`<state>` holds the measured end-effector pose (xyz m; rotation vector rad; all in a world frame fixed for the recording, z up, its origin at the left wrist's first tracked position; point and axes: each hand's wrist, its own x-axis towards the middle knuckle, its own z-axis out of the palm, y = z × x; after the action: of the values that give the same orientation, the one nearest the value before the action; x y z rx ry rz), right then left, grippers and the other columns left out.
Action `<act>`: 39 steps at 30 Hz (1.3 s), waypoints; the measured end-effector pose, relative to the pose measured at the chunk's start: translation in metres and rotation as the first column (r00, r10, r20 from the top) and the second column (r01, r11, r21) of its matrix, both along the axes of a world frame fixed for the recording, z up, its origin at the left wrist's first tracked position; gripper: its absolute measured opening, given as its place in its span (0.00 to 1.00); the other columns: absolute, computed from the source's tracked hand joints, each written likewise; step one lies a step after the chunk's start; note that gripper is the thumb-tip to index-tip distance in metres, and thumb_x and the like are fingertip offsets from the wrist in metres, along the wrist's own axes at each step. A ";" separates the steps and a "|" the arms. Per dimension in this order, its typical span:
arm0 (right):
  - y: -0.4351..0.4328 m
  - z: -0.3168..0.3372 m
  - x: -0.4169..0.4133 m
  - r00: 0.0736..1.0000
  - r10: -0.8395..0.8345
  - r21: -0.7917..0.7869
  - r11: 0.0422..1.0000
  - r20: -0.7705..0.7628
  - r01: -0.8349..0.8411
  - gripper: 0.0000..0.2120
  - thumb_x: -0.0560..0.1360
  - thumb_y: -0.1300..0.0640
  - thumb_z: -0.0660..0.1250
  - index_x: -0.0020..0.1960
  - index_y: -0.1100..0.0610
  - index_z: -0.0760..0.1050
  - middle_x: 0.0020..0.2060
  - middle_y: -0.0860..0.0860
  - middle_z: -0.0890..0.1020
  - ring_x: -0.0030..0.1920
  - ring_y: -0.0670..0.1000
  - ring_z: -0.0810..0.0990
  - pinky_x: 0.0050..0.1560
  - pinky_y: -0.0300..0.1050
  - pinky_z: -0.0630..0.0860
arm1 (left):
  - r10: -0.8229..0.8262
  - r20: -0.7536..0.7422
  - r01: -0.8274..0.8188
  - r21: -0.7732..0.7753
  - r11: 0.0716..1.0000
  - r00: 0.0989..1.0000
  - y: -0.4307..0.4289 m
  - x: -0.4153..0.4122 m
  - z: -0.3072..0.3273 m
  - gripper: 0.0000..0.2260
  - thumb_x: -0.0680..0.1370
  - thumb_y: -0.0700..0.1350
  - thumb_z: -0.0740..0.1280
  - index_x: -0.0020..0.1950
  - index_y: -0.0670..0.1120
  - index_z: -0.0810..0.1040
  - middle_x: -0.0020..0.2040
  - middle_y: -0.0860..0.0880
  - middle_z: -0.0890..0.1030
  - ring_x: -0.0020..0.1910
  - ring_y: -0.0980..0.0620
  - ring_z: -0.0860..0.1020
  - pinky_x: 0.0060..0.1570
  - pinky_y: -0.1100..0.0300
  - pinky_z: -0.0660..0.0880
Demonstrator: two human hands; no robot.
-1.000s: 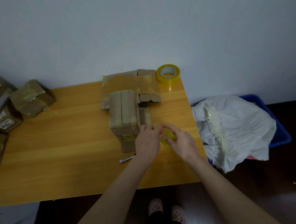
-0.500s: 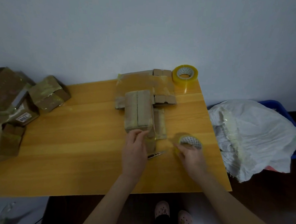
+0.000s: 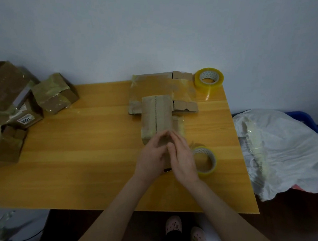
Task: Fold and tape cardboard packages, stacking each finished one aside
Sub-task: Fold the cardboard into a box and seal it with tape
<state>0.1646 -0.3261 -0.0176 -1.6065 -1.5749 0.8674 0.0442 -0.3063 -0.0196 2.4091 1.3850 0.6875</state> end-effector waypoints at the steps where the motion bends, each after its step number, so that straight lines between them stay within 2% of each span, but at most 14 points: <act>1: 0.003 0.000 -0.004 1.000 -0.007 -0.040 0.999 -0.025 0.006 0.26 0.82 0.46 0.49 0.76 0.57 0.60 0.75 0.50 0.62 0.74 0.48 0.61 0.71 0.38 0.56 | 0.110 0.091 -0.112 0.011 0.994 0.990 -0.004 -0.007 0.001 0.15 0.77 0.42 0.58 0.57 0.41 0.80 0.66 0.42 0.73 0.66 0.47 0.72 0.63 0.53 0.73; 4: 0.012 -0.006 -0.017 1.000 -0.013 -0.108 0.994 -0.014 0.012 0.29 0.82 0.47 0.51 0.78 0.58 0.50 0.78 0.50 0.54 0.77 0.48 0.53 0.70 0.34 0.48 | 0.422 0.135 -0.406 -0.131 0.905 0.897 -0.002 -0.010 0.000 0.20 0.79 0.38 0.58 0.72 0.43 0.68 0.74 0.44 0.64 0.73 0.47 0.62 0.70 0.57 0.61; 7: 0.018 -0.013 -0.029 0.993 -0.098 -0.177 0.980 -0.062 0.086 0.29 0.83 0.51 0.54 0.79 0.57 0.46 0.78 0.51 0.54 0.77 0.50 0.54 0.71 0.36 0.51 | 0.561 0.110 -0.469 -0.432 0.771 0.821 0.009 -0.004 -0.007 0.26 0.82 0.43 0.57 0.78 0.43 0.51 0.78 0.45 0.53 0.76 0.49 0.54 0.72 0.61 0.50; 9: 0.022 -0.018 -0.031 0.986 -0.136 -0.182 0.976 -0.099 0.117 0.30 0.82 0.51 0.55 0.79 0.56 0.45 0.77 0.52 0.55 0.76 0.51 0.56 0.72 0.41 0.55 | 0.578 0.152 -0.468 -0.443 0.765 0.801 0.014 -0.005 -0.016 0.27 0.82 0.47 0.58 0.78 0.43 0.53 0.76 0.44 0.61 0.74 0.46 0.61 0.73 0.51 0.58; 11: 0.029 -0.023 -0.032 0.982 -0.150 -0.206 0.971 -0.113 0.125 0.31 0.82 0.46 0.54 0.79 0.55 0.46 0.75 0.53 0.62 0.73 0.53 0.63 0.70 0.47 0.63 | 0.608 0.189 -0.467 -0.482 0.742 0.771 0.019 -0.007 -0.018 0.28 0.81 0.51 0.59 0.77 0.43 0.54 0.72 0.46 0.68 0.68 0.47 0.69 0.66 0.52 0.68; 15: 0.058 -0.019 -0.028 0.978 -0.201 -0.336 0.919 0.051 0.207 0.30 0.79 0.39 0.56 0.75 0.54 0.58 0.56 0.53 0.79 0.52 0.55 0.79 0.49 0.50 0.78 | 0.648 0.201 -0.471 -0.536 0.701 0.735 0.035 -0.005 -0.013 0.27 0.79 0.57 0.61 0.74 0.46 0.63 0.62 0.50 0.77 0.55 0.53 0.76 0.51 0.59 0.76; 19: 0.065 -0.023 -0.022 0.977 -0.159 -0.290 0.937 0.146 0.195 0.25 0.83 0.44 0.48 0.73 0.58 0.63 0.47 0.56 0.80 0.46 0.57 0.79 0.43 0.47 0.74 | 0.666 0.180 -0.537 -0.460 0.707 0.723 0.044 -0.010 -0.021 0.17 0.83 0.51 0.54 0.66 0.44 0.74 0.54 0.47 0.81 0.43 0.56 0.76 0.37 0.72 0.70; 22: 0.063 -0.026 -0.020 0.979 -0.191 -0.230 0.952 0.074 0.203 0.24 0.84 0.47 0.46 0.71 0.59 0.68 0.49 0.58 0.80 0.52 0.60 0.78 0.47 0.47 0.72 | 0.714 0.227 -0.557 -0.489 0.671 0.662 0.045 -0.014 -0.023 0.18 0.84 0.48 0.52 0.63 0.41 0.76 0.53 0.46 0.81 0.49 0.51 0.77 0.42 0.68 0.71; 24: 0.062 -0.026 -0.017 0.980 -0.199 -0.229 0.954 0.006 0.195 0.25 0.84 0.48 0.45 0.69 0.61 0.70 0.48 0.56 0.79 0.52 0.57 0.77 0.47 0.45 0.70 | 0.716 0.294 -0.506 -0.543 0.670 0.633 0.042 -0.016 -0.021 0.17 0.84 0.48 0.52 0.66 0.43 0.75 0.52 0.50 0.80 0.51 0.54 0.77 0.45 0.69 0.71; 27: 0.054 -0.024 -0.004 0.985 -0.157 -0.186 0.972 -0.075 0.141 0.24 0.83 0.48 0.49 0.75 0.57 0.62 0.64 0.56 0.75 0.64 0.55 0.73 0.61 0.48 0.71 | 0.617 0.392 -0.456 -0.431 0.779 0.683 0.028 -0.023 -0.017 0.19 0.83 0.46 0.53 0.75 0.52 0.61 0.63 0.56 0.71 0.60 0.65 0.68 0.56 0.70 0.66; 30: 0.042 -0.021 0.005 0.992 -0.048 -0.088 0.994 0.115 0.058 0.31 0.76 0.37 0.57 0.75 0.50 0.60 0.67 0.50 0.70 0.61 0.51 0.74 0.59 0.55 0.75 | 0.474 0.223 -0.398 -0.312 0.863 0.852 0.014 -0.028 -0.022 0.29 0.80 0.52 0.59 0.78 0.50 0.51 0.75 0.47 0.62 0.67 0.57 0.64 0.62 0.63 0.65; 32: 0.040 -0.020 0.005 0.962 0.018 -0.069 0.998 0.273 0.001 0.35 0.72 0.36 0.65 0.73 0.48 0.61 0.65 0.49 0.72 0.58 0.51 0.76 0.55 0.53 0.77 | 0.429 0.082 -0.380 -0.338 0.861 0.899 0.011 -0.026 -0.025 0.36 0.78 0.52 0.63 0.78 0.47 0.45 0.72 0.44 0.67 0.64 0.50 0.72 0.58 0.58 0.71; 34: 0.046 -0.019 0.006 0.948 0.010 -0.033 0.999 0.320 0.000 0.33 0.71 0.44 0.71 0.72 0.50 0.64 0.63 0.51 0.76 0.59 0.54 0.78 0.55 0.54 0.77 | 0.465 0.026 -0.433 -0.321 0.843 0.885 0.018 -0.028 -0.026 0.35 0.79 0.48 0.64 0.78 0.46 0.46 0.63 0.43 0.76 0.56 0.46 0.77 0.53 0.56 0.73; 39: 0.047 -0.024 0.014 0.948 0.021 0.065 0.997 0.317 -0.043 0.29 0.74 0.59 0.70 0.73 0.50 0.66 0.57 0.56 0.82 0.51 0.57 0.82 0.52 0.52 0.80 | 0.429 -0.035 -0.423 -0.256 0.869 0.902 0.030 -0.037 -0.027 0.27 0.81 0.41 0.61 0.77 0.44 0.54 0.51 0.39 0.80 0.49 0.41 0.77 0.48 0.50 0.74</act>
<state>0.1790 -0.2788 -0.0417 -1.7370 -1.8341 0.5812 0.0075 -0.2763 -0.0468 1.9028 1.8945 0.5832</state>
